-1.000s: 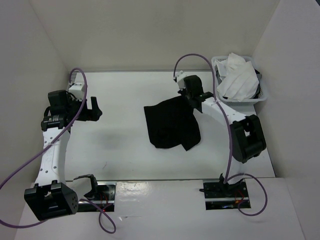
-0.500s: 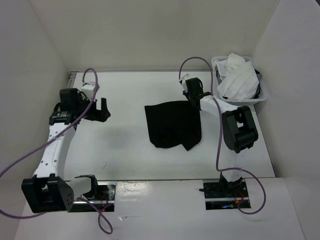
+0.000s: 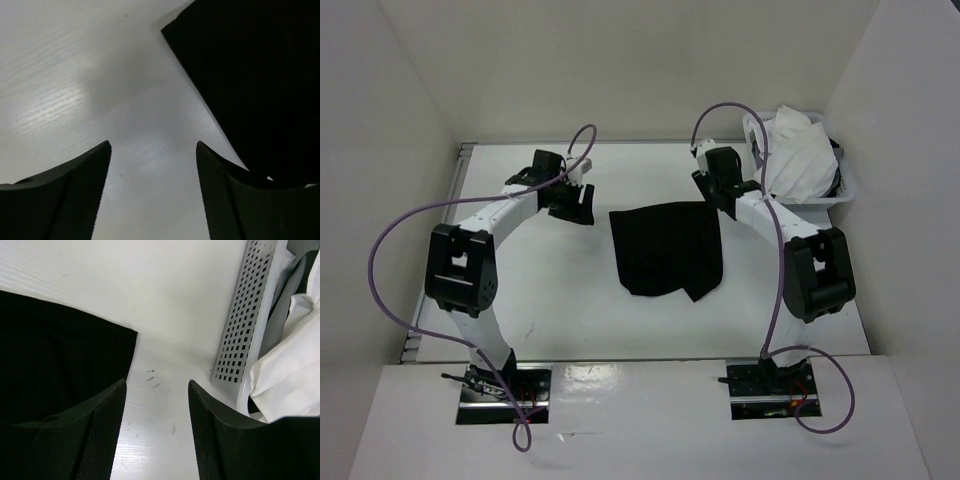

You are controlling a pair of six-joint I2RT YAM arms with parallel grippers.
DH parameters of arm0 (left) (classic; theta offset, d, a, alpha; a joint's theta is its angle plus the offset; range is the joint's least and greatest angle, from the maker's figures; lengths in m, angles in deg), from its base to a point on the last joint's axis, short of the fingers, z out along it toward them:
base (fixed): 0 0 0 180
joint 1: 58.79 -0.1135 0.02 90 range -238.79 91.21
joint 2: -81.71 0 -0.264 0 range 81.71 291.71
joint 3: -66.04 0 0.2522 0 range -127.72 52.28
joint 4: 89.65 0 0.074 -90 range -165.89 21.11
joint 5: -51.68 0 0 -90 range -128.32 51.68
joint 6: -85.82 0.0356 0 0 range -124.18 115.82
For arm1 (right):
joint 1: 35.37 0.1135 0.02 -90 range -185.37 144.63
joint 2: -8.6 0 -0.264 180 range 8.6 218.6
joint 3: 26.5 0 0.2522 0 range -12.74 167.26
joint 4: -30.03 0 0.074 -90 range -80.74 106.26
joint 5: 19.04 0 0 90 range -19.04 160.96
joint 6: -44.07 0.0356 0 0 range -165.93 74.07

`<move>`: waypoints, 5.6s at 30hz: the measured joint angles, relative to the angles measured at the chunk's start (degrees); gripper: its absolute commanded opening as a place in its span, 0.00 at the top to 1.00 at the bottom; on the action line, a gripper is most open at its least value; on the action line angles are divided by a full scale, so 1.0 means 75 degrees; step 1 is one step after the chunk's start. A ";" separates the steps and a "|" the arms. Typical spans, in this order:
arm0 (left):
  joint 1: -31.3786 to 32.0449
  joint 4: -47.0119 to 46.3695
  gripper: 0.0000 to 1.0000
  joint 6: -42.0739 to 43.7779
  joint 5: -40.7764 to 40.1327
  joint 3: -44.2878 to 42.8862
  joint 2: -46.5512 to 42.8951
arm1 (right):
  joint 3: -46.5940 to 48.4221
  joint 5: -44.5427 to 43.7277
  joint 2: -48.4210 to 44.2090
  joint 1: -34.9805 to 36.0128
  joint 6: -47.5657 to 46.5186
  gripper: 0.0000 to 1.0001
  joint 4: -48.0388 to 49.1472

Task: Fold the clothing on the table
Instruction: Flatten the skirt out

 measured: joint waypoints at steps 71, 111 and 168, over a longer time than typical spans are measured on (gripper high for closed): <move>0.0793 -0.1789 0.91 -0.2104 -0.0160 -0.1571 0.2964 | 0.0892 0.1241 0.2133 -0.0300 0.0714 0.41 -0.0294; 0.0886 -0.1445 1.00 -0.1891 0.0017 -0.1778 0.3042 | 0.1935 0.2792 0.3077 -0.0991 0.0527 1.00 -0.0417; 0.0493 -0.0379 1.00 0.1253 0.0169 0.2346 -0.4540 | -0.1687 0.4284 -0.3156 0.1376 0.0096 1.00 -0.1929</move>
